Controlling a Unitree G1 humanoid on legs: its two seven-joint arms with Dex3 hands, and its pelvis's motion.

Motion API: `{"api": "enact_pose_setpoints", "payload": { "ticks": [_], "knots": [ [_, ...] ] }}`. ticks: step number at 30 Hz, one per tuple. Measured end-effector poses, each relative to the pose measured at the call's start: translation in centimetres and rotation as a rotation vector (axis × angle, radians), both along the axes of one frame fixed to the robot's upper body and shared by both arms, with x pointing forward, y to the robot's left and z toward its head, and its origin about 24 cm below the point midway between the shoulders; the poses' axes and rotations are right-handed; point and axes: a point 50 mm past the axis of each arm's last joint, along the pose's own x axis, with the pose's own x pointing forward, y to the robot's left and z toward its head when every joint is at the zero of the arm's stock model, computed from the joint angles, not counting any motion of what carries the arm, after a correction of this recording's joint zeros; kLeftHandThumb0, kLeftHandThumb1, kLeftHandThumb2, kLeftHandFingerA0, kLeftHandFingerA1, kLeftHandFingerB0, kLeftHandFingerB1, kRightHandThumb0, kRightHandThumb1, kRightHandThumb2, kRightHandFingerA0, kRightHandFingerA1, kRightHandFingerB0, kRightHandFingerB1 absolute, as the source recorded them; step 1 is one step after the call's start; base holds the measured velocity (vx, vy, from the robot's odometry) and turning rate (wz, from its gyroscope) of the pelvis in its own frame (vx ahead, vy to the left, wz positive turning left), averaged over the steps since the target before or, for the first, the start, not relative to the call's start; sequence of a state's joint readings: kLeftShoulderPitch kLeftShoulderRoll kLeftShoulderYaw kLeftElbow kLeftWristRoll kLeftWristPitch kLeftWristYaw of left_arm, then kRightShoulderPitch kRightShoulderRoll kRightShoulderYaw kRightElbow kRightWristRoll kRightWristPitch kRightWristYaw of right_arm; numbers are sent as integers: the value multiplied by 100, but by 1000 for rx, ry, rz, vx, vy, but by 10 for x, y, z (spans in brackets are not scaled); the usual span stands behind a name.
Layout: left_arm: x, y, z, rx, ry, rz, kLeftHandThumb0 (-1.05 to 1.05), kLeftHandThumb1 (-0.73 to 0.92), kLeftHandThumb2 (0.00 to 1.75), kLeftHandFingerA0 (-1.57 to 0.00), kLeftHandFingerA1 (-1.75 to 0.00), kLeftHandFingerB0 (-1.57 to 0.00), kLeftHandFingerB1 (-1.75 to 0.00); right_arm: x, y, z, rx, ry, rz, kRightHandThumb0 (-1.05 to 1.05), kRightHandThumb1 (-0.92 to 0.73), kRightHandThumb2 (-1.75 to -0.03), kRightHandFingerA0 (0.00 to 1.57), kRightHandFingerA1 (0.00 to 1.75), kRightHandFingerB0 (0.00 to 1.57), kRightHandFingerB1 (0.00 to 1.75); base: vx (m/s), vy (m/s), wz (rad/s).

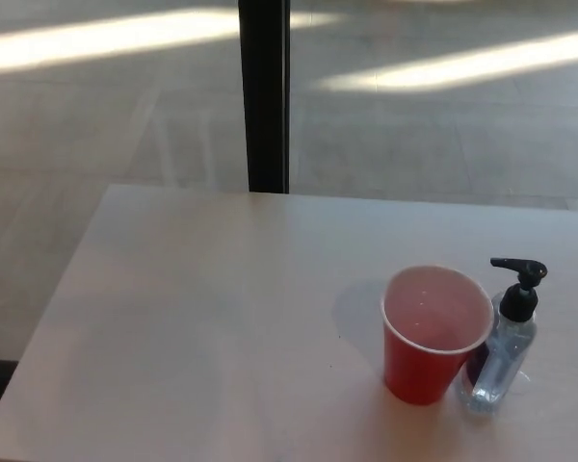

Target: The robot uses its right hand fist to press the hand soap kept in the middle of the table to get liquid hand soap out

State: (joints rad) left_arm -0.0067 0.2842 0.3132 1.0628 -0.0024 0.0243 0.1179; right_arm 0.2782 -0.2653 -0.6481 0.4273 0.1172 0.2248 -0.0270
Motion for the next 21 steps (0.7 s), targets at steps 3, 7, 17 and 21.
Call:
{"api": "enact_pose_setpoints", "payload": {
  "ticks": [3,7,17,21],
  "knots": [
    [-2,3,0,-7,-11,62,-38,40,147,-44,-114,-42,-108,4,-17,18,-8,-92,-102,-50,-47,-89,89,167,0,33,0,0,0],
    [-3,6,1,-5,-24,105,-39,46,146,-43,-104,-39,-102,23,-29,43,-17,-221,-166,-59,-59,-80,8,105,0,45,0,0,0],
    [-3,8,1,-3,-43,169,-33,51,147,-42,-120,-42,-123,106,-31,140,-56,-599,-73,-29,-58,-91,104,128,92,67,0,0,0],
    [-4,9,1,-2,-46,184,-19,67,130,-53,-86,-49,-83,140,-10,192,-106,-744,63,-9,-73,-96,115,149,73,112,0,0,0]
  ]
}}
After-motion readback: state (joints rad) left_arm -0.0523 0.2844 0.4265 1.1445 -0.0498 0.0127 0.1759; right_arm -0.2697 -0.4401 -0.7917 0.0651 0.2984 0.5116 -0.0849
